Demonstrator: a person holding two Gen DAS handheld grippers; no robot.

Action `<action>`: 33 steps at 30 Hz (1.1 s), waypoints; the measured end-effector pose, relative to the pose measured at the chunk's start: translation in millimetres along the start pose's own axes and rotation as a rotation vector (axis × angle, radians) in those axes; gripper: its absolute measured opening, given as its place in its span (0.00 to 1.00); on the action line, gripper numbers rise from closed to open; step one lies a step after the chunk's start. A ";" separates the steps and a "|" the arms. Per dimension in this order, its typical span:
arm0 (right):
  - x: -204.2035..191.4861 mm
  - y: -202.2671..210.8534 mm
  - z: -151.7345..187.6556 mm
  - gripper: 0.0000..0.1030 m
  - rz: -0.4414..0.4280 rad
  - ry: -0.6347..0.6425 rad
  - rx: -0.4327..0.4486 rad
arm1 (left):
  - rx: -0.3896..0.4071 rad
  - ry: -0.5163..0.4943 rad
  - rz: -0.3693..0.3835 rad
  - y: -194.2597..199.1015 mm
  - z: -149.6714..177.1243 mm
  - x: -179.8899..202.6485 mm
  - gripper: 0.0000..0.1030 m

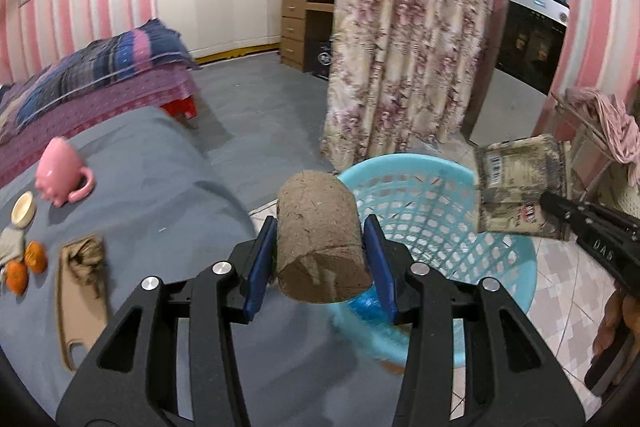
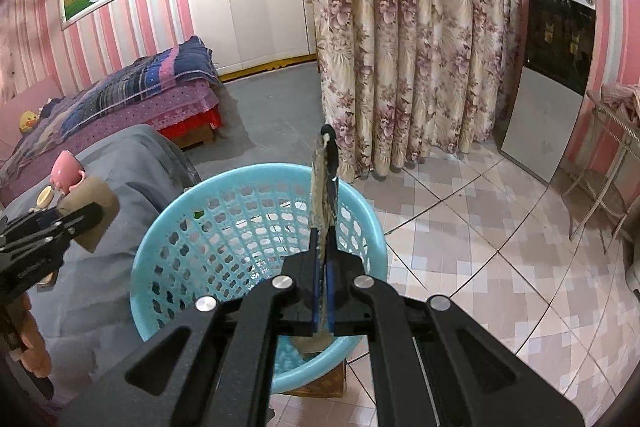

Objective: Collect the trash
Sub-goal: 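Open both grippers over the blue basket to drop tube and banknote, then move both tools back over the table toward the snack bag and brown cloth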

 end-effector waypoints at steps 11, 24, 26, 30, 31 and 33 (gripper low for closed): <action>-3.5 -8.1 5.2 0.03 0.003 0.012 -0.027 | -0.009 0.003 -0.010 -18.1 -18.2 10.8 0.75; -29.4 -36.4 6.1 0.06 -0.007 -0.015 -0.037 | 0.027 0.064 -0.164 19.5 -4.9 -75.6 0.91; -35.0 -42.9 6.0 0.39 0.005 -0.010 -0.046 | 0.034 0.081 -0.183 27.9 -5.2 -92.5 0.92; -44.3 -51.8 5.6 0.65 0.052 0.003 -0.046 | 0.044 0.114 -0.207 43.8 -5.5 -126.6 0.93; -45.7 -52.3 5.3 0.71 0.057 -0.008 -0.045 | 0.044 0.121 -0.213 46.7 -5.2 -133.3 0.93; -50.1 -50.0 4.3 0.78 0.044 -0.031 -0.032 | 0.043 0.135 -0.219 53.7 -3.2 -148.4 0.93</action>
Point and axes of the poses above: each gripper's, at about its wrist camera, not at the fingertips, and y roughly against the way its jaws point, x to its right, z to its underside, the point moved 6 cm from there along -y, roughly the way its jaws point, and after that the axes turned 9 degrees about -z, right-handed, at the moved point
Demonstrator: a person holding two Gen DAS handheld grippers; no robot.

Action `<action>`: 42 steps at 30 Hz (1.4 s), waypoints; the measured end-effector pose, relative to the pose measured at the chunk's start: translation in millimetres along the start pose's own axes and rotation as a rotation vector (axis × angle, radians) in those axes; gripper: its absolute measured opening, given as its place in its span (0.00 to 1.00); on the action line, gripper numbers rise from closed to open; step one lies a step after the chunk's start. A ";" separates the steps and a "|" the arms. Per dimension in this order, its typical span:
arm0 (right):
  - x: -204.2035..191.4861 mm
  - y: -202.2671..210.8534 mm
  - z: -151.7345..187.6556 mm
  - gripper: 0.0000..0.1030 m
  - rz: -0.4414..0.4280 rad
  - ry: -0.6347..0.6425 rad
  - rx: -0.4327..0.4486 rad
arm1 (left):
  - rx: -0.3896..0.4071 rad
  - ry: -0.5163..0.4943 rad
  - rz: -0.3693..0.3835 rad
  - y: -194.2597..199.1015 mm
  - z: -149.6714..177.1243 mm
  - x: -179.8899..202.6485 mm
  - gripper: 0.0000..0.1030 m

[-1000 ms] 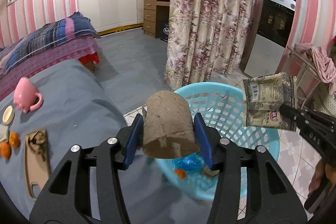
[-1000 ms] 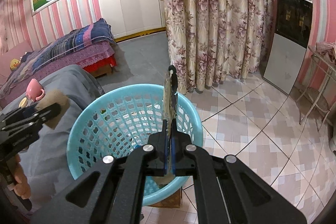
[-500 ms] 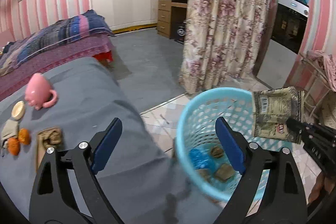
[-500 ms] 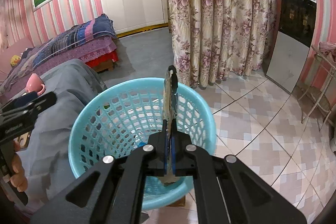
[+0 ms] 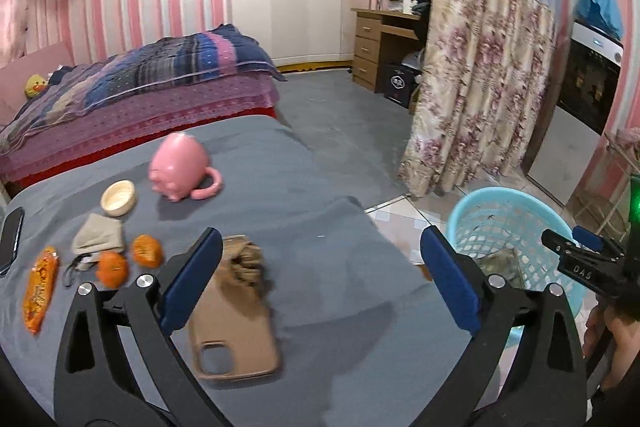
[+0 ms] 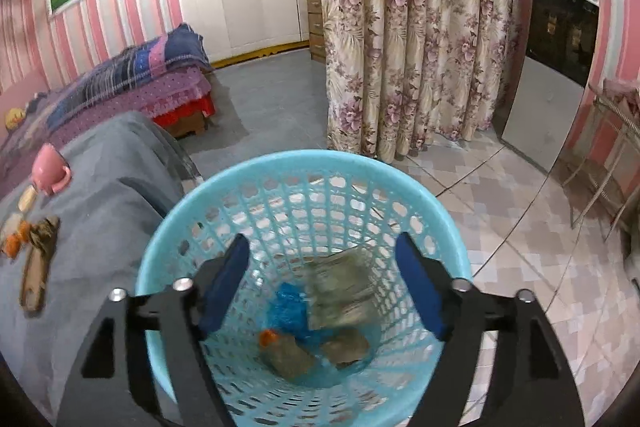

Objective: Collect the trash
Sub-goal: 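Move both tools back over the table toward the snack bag and brown cloth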

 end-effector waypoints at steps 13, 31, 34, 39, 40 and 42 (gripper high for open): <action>-123.6 22.5 -11.0 0.93 -0.047 0.123 0.071 | -0.001 0.061 -0.061 20.3 9.6 -98.1 0.95; -323.6 -15.0 6.3 0.94 -0.260 0.190 0.006 | -0.048 0.152 -0.278 -1.3 59.0 -301.6 0.95; -339.0 -22.4 6.7 0.94 -0.240 0.211 -0.002 | -0.062 0.180 -0.295 -6.9 65.9 -323.1 0.95; -348.7 -34.6 14.7 0.94 -0.224 0.262 -0.017 | -0.076 0.202 -0.303 -13.9 76.1 -345.0 0.95; -347.8 -36.8 17.5 0.94 -0.214 0.267 -0.024 | -0.080 0.209 -0.311 -15.8 79.3 -351.8 0.95; -347.8 -39.8 21.9 0.94 -0.215 0.271 -0.034 | -0.102 0.228 -0.319 -20.1 84.6 -361.0 0.95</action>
Point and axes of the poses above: each gripper's, at about its wrist camera, not at the fingertips, and y roughly against the way its jaws point, x to its right, z to its underside, the point moved 6 cm from there along -y, roughly the way its jaws point, and after that the axes turned 9 degrees about -z, right-handed, at the moved point
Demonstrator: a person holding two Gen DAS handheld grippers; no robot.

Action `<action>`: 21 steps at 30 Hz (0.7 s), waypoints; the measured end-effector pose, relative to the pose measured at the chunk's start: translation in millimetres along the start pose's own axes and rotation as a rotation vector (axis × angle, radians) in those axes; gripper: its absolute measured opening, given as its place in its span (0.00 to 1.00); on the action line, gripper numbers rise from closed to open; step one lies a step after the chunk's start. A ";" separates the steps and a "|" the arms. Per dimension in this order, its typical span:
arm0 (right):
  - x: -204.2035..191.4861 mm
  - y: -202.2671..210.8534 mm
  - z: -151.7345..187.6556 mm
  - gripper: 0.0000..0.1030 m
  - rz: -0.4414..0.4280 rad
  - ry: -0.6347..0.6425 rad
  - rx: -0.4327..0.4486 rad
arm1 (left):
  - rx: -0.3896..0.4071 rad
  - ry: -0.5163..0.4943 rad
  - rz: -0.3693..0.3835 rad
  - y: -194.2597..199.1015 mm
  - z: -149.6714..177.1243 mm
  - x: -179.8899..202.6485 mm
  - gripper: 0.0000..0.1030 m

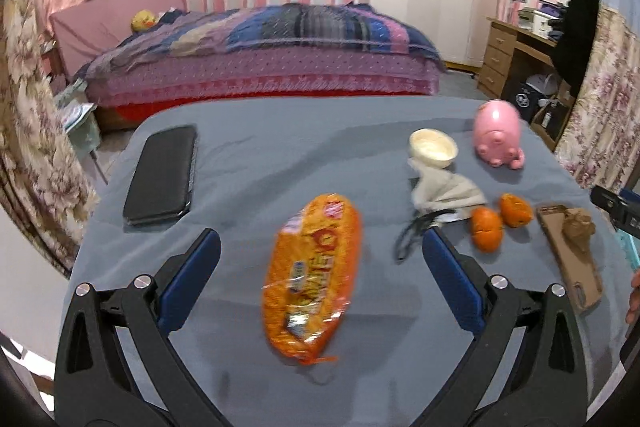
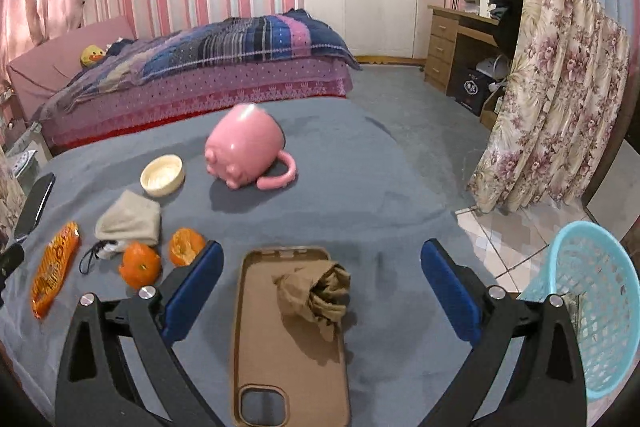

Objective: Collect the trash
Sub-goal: 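Move both tools back over the table toward the snack bag and brown cloth, then grasp the orange snack bag with the left gripper while the right grasps the brown cloth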

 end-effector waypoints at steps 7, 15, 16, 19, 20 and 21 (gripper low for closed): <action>0.9 -3.6 8.2 0.94 0.055 0.043 -0.004 | -0.082 0.077 -0.015 -32.7 13.1 -33.1 0.95; 13.8 -9.6 9.9 0.94 0.106 0.069 -0.026 | -0.208 0.143 0.034 -68.1 29.2 -39.4 0.95; 16.8 -9.9 9.3 0.94 0.109 0.063 -0.026 | -0.209 0.146 0.037 -68.6 28.9 -38.6 0.94; 24.9 -12.0 10.0 0.94 0.104 0.039 -0.036 | -0.208 0.127 0.045 -68.7 29.0 -30.8 0.88; 26.4 -12.2 10.1 0.94 0.104 0.036 -0.038 | -0.206 0.111 0.049 -67.8 29.0 -25.9 0.85; 28.9 -12.7 10.5 0.94 0.105 0.031 -0.040 | -0.206 0.087 0.052 -67.4 29.3 -19.9 0.79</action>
Point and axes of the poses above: each gripper's, at about its wrist camera, not at the fingertips, and y roughly against the way its jaws point, x to its right, z to its underside, the point moved 6 cm from there along -y, roughly the way its jaws point, and after that the axes turned 9 degrees about -z, right-handed, at the moved point
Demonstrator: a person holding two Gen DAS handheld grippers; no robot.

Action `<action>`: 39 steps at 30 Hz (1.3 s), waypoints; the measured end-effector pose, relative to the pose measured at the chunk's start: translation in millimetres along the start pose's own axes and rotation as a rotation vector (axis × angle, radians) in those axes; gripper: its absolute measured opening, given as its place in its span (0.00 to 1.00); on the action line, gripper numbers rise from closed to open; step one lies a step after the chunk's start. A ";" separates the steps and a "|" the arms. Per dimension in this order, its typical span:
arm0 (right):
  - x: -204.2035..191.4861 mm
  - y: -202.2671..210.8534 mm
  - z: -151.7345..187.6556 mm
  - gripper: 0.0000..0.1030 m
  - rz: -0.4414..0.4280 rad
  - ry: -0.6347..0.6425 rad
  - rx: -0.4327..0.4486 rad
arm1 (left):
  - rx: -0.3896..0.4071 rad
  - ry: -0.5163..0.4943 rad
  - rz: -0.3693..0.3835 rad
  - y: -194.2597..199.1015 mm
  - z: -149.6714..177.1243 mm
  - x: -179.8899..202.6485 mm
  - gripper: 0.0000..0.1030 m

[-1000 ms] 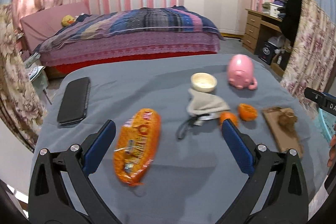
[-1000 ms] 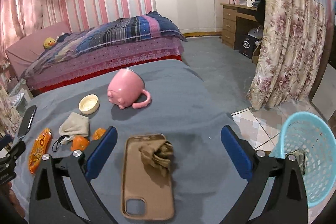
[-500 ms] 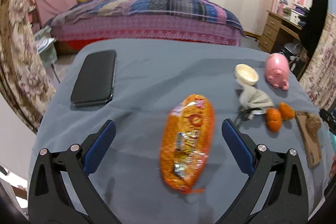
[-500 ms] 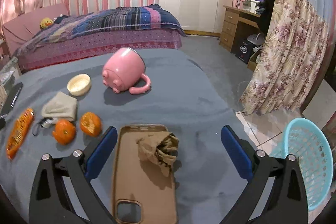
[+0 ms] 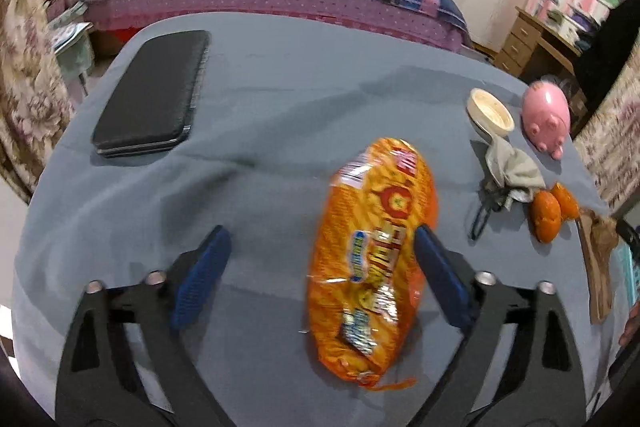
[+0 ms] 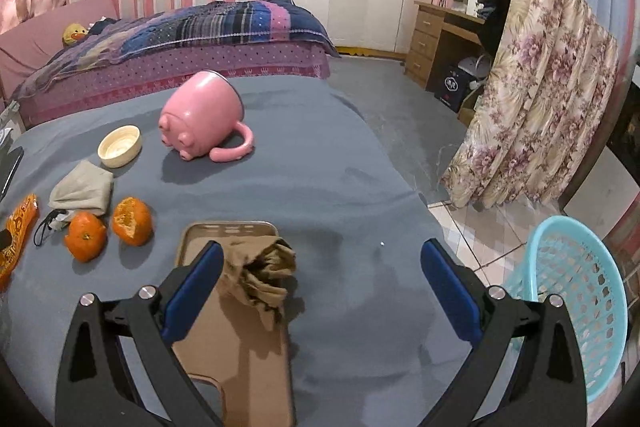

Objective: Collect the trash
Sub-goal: 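Grasp the orange snack bag with the left gripper while the right grasps the brown cloth, then carry the snack bag and brown cloth to the blue basket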

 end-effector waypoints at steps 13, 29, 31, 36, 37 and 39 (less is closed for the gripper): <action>-24.4 -19.5 10.9 0.84 -0.034 0.070 -0.034 | 0.013 -0.089 -0.024 5.9 1.0 19.2 0.13; -42.5 -16.3 3.2 0.44 -0.109 0.069 -0.020 | 0.096 -0.054 -0.052 41.2 -19.1 8.5 0.00; -46.2 -11.1 1.0 0.44 -0.115 0.076 -0.007 | 0.108 -0.045 -0.054 47.5 -21.0 6.9 0.00; -54.1 0.4 -4.8 0.44 -0.138 0.088 0.020 | 0.155 -0.056 -0.068 70.1 -26.4 10.1 0.00; -54.7 1.4 -4.7 0.44 -0.142 0.089 0.024 | 0.164 -0.059 -0.070 74.0 -27.2 11.1 0.00; -56.1 3.3 -5.6 0.44 -0.148 0.088 0.028 | 0.183 -0.063 -0.067 84.6 -28.3 14.2 0.00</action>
Point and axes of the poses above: each gripper's, at about its wrist camera, not at the fingertips, and y roughly against the way its jaws point, x to its right, z to its underside, the point moved 6 cm from there along -y, roughly the way its jaws point, and after that the axes turned 9 degrees about -z, right-handed, at the moved point
